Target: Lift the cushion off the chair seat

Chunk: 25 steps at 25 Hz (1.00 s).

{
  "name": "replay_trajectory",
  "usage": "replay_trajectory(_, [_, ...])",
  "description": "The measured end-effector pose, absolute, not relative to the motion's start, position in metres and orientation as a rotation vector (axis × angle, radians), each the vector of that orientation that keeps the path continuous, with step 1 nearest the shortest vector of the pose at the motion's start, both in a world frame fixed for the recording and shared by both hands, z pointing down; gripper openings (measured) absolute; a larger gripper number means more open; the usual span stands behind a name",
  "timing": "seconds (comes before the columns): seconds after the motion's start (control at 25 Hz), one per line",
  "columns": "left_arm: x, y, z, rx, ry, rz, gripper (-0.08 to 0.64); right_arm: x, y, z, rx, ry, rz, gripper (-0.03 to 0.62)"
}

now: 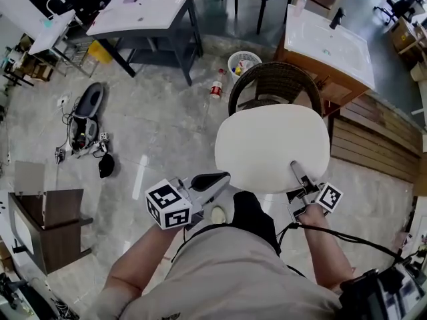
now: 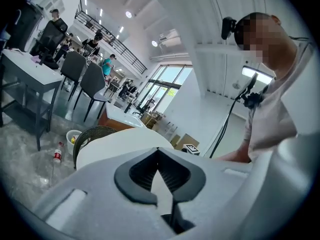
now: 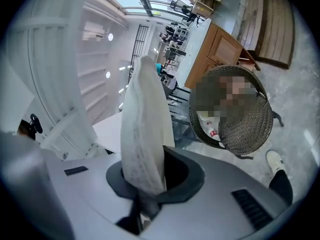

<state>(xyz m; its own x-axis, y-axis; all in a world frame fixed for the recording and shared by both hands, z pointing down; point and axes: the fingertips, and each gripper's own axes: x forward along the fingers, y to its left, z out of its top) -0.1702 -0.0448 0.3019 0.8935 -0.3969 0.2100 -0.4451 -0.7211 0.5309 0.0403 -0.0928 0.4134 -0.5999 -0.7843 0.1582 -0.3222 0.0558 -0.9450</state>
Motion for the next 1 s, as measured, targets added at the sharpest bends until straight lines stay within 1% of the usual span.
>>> replay_trajectory(0.36, [-0.209,-0.007,0.28,2.501,-0.672,0.063,0.006,0.019,-0.031,0.372,-1.066,1.928,-1.52,0.051])
replay_trajectory(1.0, [-0.219,0.063,0.269,2.507,-0.599,0.022,0.006,0.012,0.083,0.347,-1.074,1.907,-1.494,0.051])
